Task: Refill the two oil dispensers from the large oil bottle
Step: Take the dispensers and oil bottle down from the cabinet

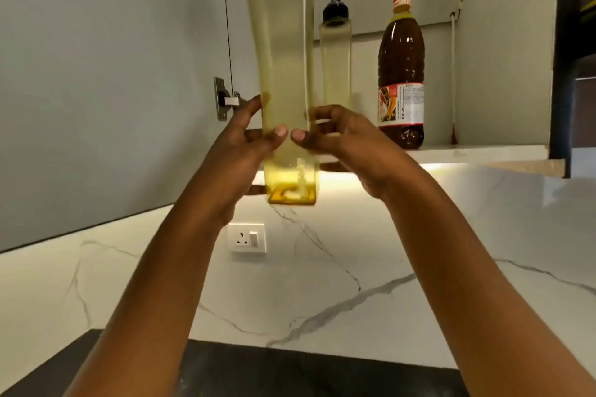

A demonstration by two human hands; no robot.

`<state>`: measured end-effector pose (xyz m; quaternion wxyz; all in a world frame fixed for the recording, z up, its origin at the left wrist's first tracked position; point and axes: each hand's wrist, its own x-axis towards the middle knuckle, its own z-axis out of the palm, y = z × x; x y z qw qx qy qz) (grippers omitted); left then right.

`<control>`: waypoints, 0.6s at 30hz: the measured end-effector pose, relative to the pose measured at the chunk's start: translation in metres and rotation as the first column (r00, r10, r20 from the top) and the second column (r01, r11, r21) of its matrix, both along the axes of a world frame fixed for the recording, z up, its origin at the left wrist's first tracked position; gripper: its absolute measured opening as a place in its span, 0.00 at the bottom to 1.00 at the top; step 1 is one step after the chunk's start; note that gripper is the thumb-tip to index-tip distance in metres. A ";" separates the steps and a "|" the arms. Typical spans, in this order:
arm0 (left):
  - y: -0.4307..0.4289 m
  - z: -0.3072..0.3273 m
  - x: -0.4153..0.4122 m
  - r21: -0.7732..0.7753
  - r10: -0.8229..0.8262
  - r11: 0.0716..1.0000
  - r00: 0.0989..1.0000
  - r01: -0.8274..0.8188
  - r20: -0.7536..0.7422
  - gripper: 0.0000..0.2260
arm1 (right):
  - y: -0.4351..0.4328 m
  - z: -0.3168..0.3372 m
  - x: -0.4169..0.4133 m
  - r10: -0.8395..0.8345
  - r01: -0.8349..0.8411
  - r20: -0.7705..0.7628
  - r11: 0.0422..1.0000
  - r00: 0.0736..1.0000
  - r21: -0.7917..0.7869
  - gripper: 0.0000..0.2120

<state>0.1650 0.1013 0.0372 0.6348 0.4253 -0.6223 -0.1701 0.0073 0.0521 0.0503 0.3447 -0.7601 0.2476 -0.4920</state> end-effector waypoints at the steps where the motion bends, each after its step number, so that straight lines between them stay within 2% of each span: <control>1: 0.010 -0.016 0.001 0.001 -0.026 1.000 1.000 0.026 0.003 0.24 | 0.006 -0.016 -0.003 0.003 -0.003 -0.002 1.000 1.000 0.001 0.28; 3: 0.022 -0.056 0.005 0.022 -0.079 0.997 0.997 0.079 -0.001 0.24 | 0.014 -0.056 -0.006 0.008 -0.008 -0.019 1.000 1.000 0.012 0.28; 7: 0.023 -0.152 0.014 0.101 -0.116 0.988 0.993 0.116 -0.014 0.26 | 0.019 -0.145 -0.003 0.017 -0.009 -0.150 0.998 0.989 0.055 0.26; 12: 0.009 -0.281 0.026 0.263 -0.112 0.956 0.990 0.130 -0.084 0.28 | 0.002 -0.265 0.007 0.107 -0.049 -0.195 0.959 0.975 0.281 0.29; 18: -0.012 -0.406 0.049 0.467 -0.063 0.882 0.998 0.060 -0.009 0.29 | -0.033 -0.386 0.033 0.169 -0.007 -0.286 0.872 0.943 0.490 0.28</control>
